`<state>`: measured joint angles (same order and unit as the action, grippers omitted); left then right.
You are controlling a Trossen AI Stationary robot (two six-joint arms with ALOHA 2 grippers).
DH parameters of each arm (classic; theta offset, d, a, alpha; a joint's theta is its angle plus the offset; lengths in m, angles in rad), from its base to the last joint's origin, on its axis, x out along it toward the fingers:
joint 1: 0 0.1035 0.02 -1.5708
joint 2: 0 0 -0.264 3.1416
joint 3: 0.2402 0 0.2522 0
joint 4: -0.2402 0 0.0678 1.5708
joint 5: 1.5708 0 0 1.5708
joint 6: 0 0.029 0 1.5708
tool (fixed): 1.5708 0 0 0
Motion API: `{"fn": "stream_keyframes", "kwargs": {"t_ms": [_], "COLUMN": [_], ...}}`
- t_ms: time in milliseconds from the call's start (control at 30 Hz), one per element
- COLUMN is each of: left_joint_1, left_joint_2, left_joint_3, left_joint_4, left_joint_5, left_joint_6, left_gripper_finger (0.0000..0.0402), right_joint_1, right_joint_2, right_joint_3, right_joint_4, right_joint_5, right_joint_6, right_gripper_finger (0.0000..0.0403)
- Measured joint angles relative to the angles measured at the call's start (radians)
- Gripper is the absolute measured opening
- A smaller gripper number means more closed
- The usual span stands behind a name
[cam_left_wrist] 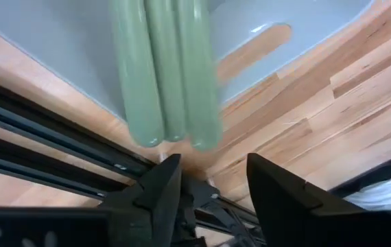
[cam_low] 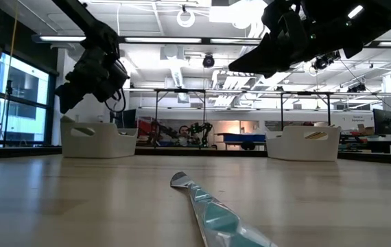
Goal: Sort silverware by color (type)
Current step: Put the blue knife into the black bin
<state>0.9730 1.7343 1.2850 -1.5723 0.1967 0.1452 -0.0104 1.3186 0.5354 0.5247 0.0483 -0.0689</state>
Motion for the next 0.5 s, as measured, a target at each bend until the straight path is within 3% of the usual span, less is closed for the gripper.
{"fn": "stream_keyframes", "kwargs": {"t_ms": [200,500], "left_joint_1": [-0.035,-0.196], "left_joint_2": [-0.12,-0.466], "left_joint_3": [0.0,0.0], "left_joint_4": [0.022,0.295], "left_joint_5": [-0.129,-0.13], "left_joint_6": [0.106,0.052], "left_gripper_finger": [0.0136,0.0057], "right_joint_1": [0.0,0.016], "right_joint_2": [0.0,0.0], "right_joint_3": [0.0,0.0], "right_joint_4": [-0.006,-0.015], "right_joint_5": [0.0,0.0], "right_joint_6": [0.0,0.008], "right_gripper_finger": [0.0002,0.0002]}}
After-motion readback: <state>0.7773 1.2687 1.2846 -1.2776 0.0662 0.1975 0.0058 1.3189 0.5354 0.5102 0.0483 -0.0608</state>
